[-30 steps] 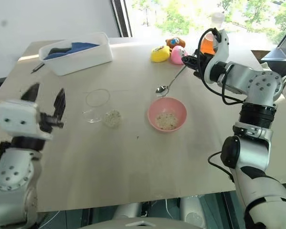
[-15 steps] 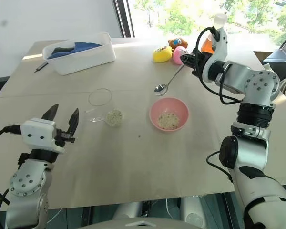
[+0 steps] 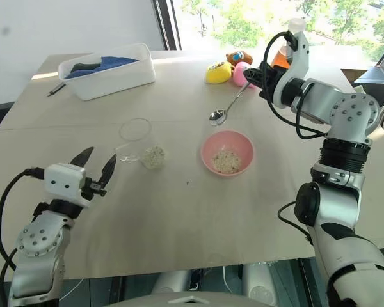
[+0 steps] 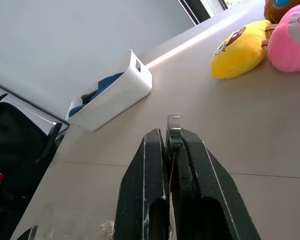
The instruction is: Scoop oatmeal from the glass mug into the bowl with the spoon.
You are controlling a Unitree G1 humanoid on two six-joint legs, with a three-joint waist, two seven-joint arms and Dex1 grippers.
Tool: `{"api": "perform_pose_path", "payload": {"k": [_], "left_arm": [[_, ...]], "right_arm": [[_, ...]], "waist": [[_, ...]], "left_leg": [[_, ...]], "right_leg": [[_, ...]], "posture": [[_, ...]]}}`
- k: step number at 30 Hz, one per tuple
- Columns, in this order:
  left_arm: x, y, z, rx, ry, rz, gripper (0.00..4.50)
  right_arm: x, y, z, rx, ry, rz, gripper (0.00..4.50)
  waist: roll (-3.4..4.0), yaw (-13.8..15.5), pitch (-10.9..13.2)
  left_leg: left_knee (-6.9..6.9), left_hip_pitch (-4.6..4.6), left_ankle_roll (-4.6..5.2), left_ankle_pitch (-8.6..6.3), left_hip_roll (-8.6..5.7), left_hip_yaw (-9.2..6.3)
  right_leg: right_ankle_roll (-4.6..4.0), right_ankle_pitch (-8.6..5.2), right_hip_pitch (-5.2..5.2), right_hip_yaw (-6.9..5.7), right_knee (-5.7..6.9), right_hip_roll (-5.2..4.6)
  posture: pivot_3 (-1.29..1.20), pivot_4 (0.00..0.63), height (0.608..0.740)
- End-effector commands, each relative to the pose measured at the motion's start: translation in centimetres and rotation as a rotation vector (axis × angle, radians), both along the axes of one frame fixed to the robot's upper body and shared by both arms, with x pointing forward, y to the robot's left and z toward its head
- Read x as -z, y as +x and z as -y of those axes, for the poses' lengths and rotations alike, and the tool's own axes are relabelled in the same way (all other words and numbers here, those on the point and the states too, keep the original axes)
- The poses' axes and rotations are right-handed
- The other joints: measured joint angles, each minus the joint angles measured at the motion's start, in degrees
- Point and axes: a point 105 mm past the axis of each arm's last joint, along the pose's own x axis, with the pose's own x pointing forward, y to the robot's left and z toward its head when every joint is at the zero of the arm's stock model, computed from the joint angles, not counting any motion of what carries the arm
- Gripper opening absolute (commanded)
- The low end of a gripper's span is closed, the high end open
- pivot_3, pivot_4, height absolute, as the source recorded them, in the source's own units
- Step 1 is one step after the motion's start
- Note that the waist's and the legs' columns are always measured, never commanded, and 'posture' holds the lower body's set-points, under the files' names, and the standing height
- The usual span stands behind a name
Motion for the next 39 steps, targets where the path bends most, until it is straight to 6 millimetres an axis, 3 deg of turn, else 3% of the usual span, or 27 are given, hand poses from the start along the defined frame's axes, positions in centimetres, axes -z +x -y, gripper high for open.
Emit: {"api": "perform_pose_path", "payload": {"k": [1, 7, 15, 17, 20, 26, 39], "left_arm": [[-0.5, 0.2, 0.3, 0.046, 0.021, 0.02, 2.58], [-0.6, 1.1, -0.2, 0.036, 0.014, 0.02, 2.58], [-1.3, 2.7, 0.8, 0.057, -0.032, 0.038, 2.58], [-1.3, 2.8, 0.8, 0.051, -0.049, 0.033, 1.97], [-0.8, 3.0, 0.8, 0.041, -0.063, 0.01, 0.64], [0.1, 3.4, 0.9, 0.034, -0.088, -0.03, 0.64], [-0.1, 4.0, 1.3, 0.045, -0.085, -0.012, 0.64]], "right_arm": [[-2.0, -0.4, 0.1, -0.001, 0.011, 0.084, 0.0], [-2.0, -0.5, 0.2, -0.002, 0.009, 0.087, 0.0], [-1.8, -0.5, 0.0, -0.005, -0.002, 0.088, 0.0], [-1.9, -0.5, -0.1, -0.008, -0.002, 0.091, 0.0], [-2.1, -0.6, -0.1, -0.011, -0.001, 0.097, 0.0], [-2.1, -0.7, 0.0, -0.009, -0.001, 0.101, 0.0], [-2.7, -0.9, -0.3, -0.016, -0.003, 0.121, 0.0]], "waist": [[0.0, -0.13, 0.0], [0.01, -0.2, 0.01], [0.01, -0.18, 0.01], [0.01, -0.23, 0.01], [0.01, -0.41, 0.01], [0.01, -0.93, 0.01], [0.01, -1.31, 0.01]], "left_leg": [[0.0, -0.01, 0.0, 0.0, -0.01, -0.01], [-0.03, 0.0, 0.0, 0.0, 0.01, -0.01], [-0.03, -0.01, 0.0, 0.0, -0.02, -0.01], [-0.03, -0.01, 0.0, 0.0, -0.02, -0.02], [-0.03, -0.01, -0.01, 0.0, -0.01, -0.02], [-0.03, -0.01, -0.01, 0.0, -0.02, -0.02], [-0.03, -0.01, -0.01, 0.0, -0.02, -0.03]], "right_leg": [[0.0, 0.0, 0.0, 0.0, 0.0, 0.02], [0.0, 0.0, 0.0, -0.01, 0.0, 0.04], [0.0, 0.0, 0.0, 0.0, 0.04, 0.03], [0.0, 0.0, 0.0, -0.01, 0.05, 0.03], [0.0, 0.0, 0.0, -0.01, 0.04, 0.04], [0.0, 0.0, 0.0, -0.01, 0.06, 0.03], [0.0, 0.0, 0.0, -0.01, 0.07, 0.03]], "posture": [[0.0, 0.15, 0.74], [0.0, 0.15, 0.74], [0.0, 0.15, 0.74], [0.0, 0.15, 0.74], [0.0, 0.15, 0.74], [0.0, 0.15, 0.74], [0.0, 0.15, 0.74]]}}
